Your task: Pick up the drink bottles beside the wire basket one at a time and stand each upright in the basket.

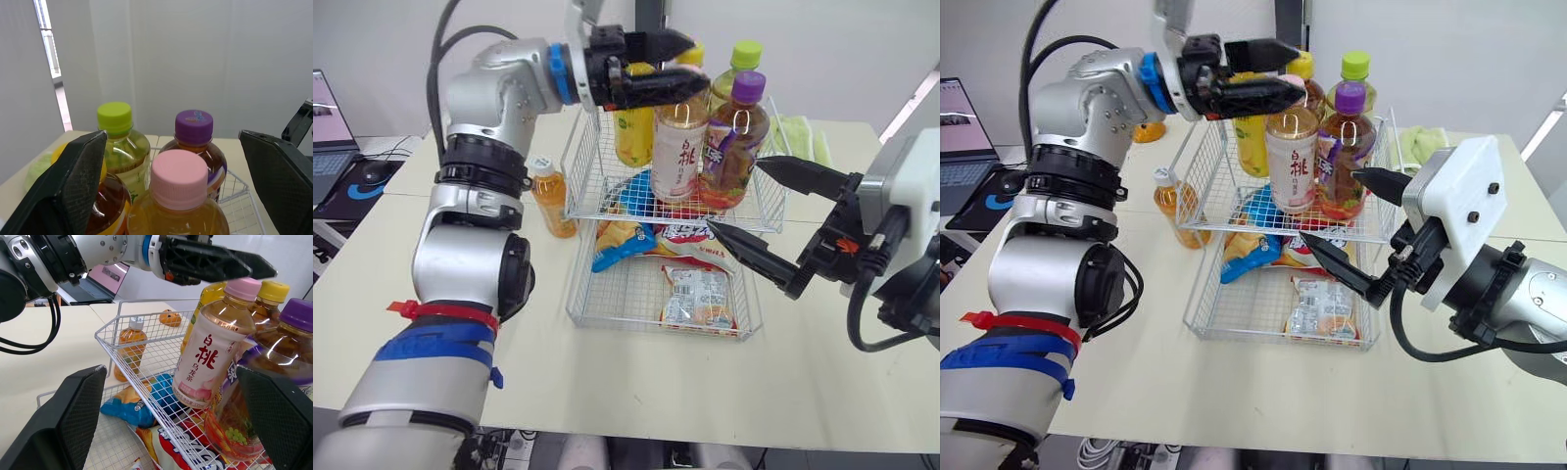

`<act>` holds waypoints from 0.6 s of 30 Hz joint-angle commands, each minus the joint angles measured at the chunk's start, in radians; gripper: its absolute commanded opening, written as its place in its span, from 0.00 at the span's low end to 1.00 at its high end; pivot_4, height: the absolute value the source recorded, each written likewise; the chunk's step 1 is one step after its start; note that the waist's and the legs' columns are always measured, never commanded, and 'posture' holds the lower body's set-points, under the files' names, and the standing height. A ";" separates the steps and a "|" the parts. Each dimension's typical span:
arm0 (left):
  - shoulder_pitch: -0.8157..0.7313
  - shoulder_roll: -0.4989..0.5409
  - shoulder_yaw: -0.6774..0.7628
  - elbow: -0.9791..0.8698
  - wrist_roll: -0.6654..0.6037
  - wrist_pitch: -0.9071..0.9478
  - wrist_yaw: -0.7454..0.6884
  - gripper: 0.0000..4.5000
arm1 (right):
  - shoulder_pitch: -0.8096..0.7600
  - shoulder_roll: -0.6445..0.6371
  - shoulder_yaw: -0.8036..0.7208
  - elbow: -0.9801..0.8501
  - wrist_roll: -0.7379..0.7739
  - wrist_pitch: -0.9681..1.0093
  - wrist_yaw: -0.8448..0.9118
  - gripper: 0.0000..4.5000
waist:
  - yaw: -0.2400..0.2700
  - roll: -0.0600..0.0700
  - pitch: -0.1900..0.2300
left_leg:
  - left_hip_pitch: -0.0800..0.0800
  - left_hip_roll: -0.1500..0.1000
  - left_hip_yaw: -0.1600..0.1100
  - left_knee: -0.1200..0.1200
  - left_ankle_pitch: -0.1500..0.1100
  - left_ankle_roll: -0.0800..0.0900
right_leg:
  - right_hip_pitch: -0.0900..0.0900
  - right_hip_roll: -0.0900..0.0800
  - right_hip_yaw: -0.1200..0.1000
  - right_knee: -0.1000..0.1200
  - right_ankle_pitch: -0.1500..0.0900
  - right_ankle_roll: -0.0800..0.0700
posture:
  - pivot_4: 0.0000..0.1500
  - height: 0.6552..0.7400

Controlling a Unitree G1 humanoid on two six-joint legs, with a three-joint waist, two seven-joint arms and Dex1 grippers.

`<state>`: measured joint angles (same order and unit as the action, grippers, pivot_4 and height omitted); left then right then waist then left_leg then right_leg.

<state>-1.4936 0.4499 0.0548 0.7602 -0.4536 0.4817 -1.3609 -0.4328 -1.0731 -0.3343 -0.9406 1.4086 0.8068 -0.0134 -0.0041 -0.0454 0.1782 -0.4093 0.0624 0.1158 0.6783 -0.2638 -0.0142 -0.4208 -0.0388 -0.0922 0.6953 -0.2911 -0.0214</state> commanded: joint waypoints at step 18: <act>1.017 0.294 0.564 -0.811 -0.028 0.028 0.570 0.98 | -0.254 0.159 0.252 0.252 -0.190 -0.091 0.474 1.00 | -0.008 0.001 -0.001 | 0.004 0.001 0.001 0.000 0.001 -0.001 | 0.002 -0.001 0.003 0.002 0.000 0.000 | 1.00 1.00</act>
<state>-0.5459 0.7667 0.5217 0.0896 -0.4391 0.4981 -0.8426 -0.6583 -0.9279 -0.0839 -0.7120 1.2474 0.7419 0.4158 -0.0117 -0.0447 0.1773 -0.4056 0.0634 0.1168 0.6786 -0.2633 -0.0151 -0.4189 -0.0403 -0.0899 0.6972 -0.2909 -0.0218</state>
